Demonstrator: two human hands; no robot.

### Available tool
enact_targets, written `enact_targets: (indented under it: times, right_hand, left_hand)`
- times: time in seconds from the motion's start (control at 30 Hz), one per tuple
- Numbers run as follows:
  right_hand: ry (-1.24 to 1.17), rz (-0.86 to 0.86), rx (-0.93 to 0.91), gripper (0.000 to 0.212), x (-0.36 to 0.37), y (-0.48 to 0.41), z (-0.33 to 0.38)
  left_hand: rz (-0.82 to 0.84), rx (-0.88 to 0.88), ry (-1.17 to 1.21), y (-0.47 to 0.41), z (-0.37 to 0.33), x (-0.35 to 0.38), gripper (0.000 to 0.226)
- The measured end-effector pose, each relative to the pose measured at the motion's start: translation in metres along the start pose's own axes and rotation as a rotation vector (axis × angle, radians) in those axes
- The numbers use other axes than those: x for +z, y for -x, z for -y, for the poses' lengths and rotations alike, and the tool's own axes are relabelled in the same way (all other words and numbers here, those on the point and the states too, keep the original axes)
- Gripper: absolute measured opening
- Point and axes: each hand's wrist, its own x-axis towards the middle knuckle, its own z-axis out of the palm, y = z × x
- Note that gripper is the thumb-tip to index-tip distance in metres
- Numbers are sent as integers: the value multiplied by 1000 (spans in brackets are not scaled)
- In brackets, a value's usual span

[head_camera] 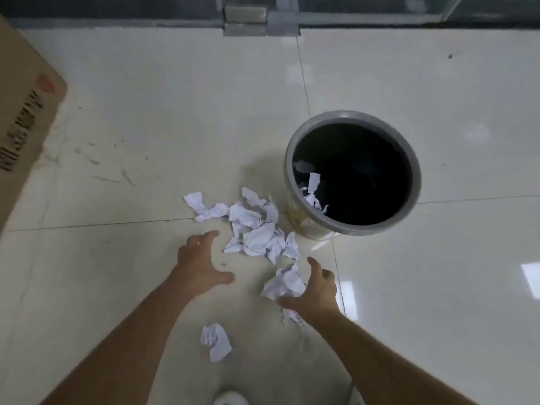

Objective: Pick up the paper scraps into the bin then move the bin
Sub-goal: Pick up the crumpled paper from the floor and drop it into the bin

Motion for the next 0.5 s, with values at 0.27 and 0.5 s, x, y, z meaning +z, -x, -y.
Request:
enact_targets:
  times: [0.27,0.5]
  right_hand:
    - [235,44,-139,151,46,-90,-26]
    - [377,58,-291,141,54,-110,8]
  left_hand:
    - [-90,23,-350,-141,9,7,148]
    - [58,284,-487,-138,-24,58,135]
